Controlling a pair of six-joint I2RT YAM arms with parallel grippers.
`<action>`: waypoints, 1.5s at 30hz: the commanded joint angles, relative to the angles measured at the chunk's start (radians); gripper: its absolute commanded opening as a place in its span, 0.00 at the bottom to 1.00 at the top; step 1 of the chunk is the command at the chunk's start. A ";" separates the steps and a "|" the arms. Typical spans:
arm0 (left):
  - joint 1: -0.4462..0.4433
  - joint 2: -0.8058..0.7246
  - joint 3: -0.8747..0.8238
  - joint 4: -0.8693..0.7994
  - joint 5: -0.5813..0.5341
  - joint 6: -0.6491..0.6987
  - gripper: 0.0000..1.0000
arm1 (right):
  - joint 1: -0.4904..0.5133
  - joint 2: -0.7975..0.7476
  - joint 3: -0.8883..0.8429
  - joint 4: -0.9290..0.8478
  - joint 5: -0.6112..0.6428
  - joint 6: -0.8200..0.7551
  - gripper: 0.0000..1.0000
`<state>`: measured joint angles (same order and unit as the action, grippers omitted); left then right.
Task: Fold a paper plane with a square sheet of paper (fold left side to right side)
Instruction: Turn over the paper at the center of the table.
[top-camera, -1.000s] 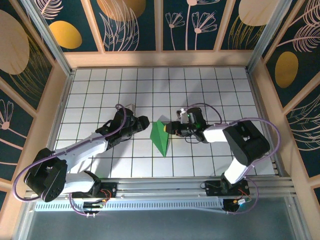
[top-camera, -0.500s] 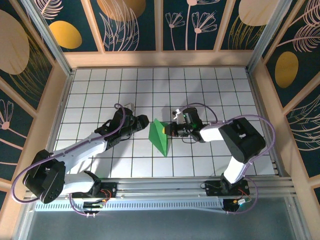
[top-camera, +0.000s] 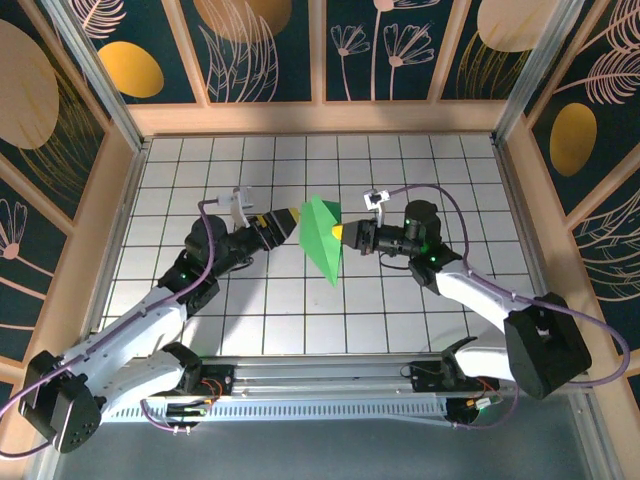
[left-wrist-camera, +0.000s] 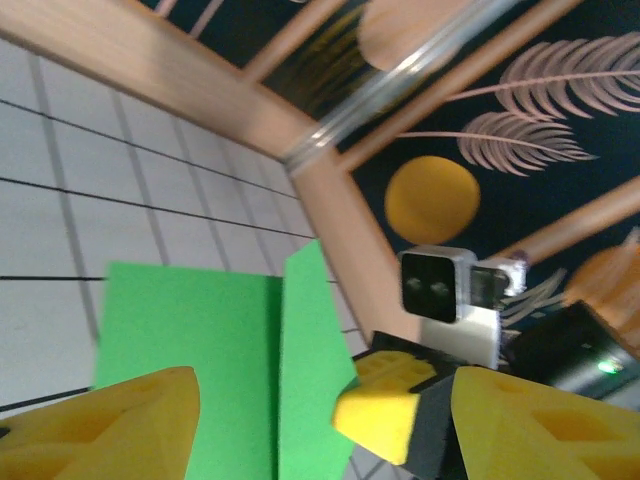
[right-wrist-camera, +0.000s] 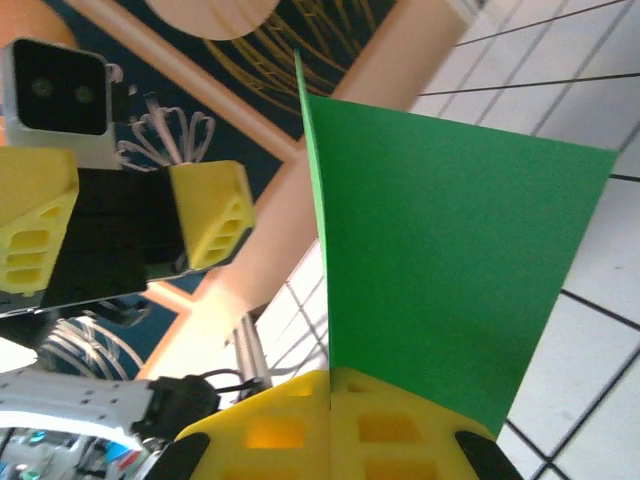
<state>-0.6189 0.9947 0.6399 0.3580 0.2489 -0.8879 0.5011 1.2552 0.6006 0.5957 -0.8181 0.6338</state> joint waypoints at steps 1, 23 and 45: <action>0.003 0.042 -0.024 0.170 0.161 -0.023 0.65 | 0.008 -0.013 -0.025 0.140 -0.098 0.103 0.00; 0.002 0.177 -0.011 0.236 0.241 -0.041 0.37 | 0.040 0.016 -0.038 0.257 -0.103 0.186 0.00; 0.002 0.158 -0.014 0.270 0.199 -0.050 0.00 | 0.002 -0.211 -0.025 -0.159 0.063 0.035 0.46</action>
<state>-0.6201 1.1671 0.6262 0.5560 0.4595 -0.9302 0.5159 1.1133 0.5732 0.5640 -0.8177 0.7372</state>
